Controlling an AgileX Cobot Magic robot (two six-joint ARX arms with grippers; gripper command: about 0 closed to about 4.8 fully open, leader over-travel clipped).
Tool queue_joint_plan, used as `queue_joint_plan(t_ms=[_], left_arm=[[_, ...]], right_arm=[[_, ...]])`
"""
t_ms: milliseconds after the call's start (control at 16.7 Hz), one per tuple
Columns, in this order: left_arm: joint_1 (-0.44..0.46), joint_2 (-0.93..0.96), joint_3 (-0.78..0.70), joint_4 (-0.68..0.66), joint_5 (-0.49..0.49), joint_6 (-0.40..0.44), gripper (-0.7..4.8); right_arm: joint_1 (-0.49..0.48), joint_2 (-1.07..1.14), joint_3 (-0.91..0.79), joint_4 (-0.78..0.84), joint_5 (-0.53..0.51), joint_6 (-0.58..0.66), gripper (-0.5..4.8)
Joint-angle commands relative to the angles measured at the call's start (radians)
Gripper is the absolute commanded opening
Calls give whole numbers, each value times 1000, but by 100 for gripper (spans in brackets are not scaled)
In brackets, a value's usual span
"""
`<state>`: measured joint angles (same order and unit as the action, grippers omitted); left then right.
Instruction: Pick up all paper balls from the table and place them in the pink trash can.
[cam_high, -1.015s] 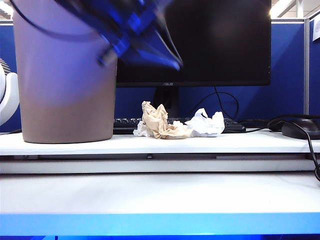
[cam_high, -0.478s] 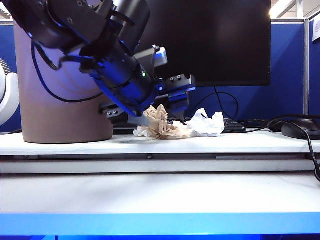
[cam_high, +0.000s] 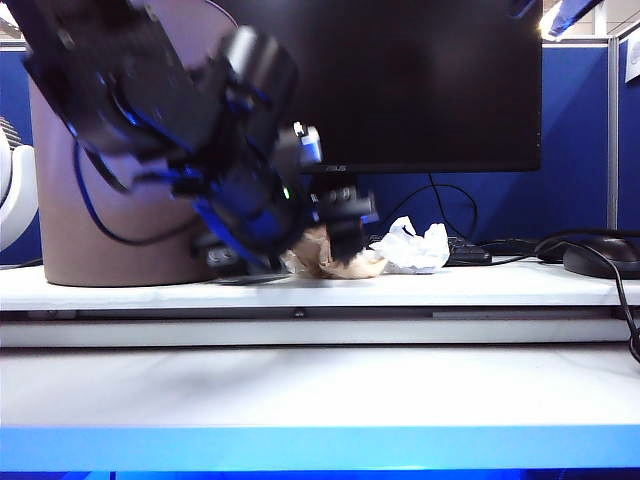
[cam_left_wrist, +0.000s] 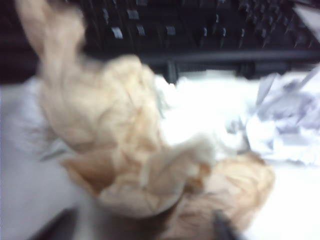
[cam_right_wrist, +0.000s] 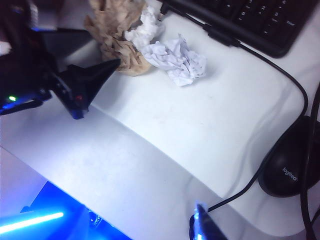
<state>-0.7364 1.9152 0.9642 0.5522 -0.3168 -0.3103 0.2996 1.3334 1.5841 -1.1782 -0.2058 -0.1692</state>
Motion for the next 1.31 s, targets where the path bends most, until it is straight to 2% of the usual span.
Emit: queue_joint_plan(t_ms=[60, 179, 299, 418, 657, 836, 956, 1015, 1075, 1135, 1195, 1254, 1314], left_arm=[[-2, -1, 9, 59, 18, -39, 30], [-2, -1, 20, 92, 33, -41, -6], [-2, -7, 60, 91, 178, -42, -6], [-18, -27, 102, 83, 269, -40, -6], [-51, -184, 196, -56, 278, 49, -6], [-52, -327, 274, -223, 256, 163, -6], [-53, -397, 341, -340, 219, 234, -6], [-53, -427, 371, -389, 182, 276, -6], [-53, -455, 397, -440, 141, 314, -6], [-51, -507, 439, -544, 29, 403, -6], [-51, -530, 450, -586, -32, 455, -6], [-51, -565, 460, -645, -150, 535, -6], [-51, -594, 460, -692, -252, 576, -6]], right_arm=[[1, -5, 2, 4, -6, 5, 275], [1, -7, 2, 1, -6, 4, 275], [1, -7, 2, 1, -6, 4, 275], [1, -8, 2, 0, -3, 4, 275], [1, -16, 2, -6, 47, 3, 275], [1, -38, 3, 14, 73, 5, 274], [1, -46, 3, 35, 64, 5, 274], [1, -48, 3, 36, 21, 5, 274], [1, -48, 3, 34, -59, 5, 274], [1, -48, 3, 42, -229, 4, 269], [1, -48, 3, 61, -294, 4, 269], [1, -48, 3, 97, -396, 4, 269], [1, -48, 3, 128, -464, 5, 262]])
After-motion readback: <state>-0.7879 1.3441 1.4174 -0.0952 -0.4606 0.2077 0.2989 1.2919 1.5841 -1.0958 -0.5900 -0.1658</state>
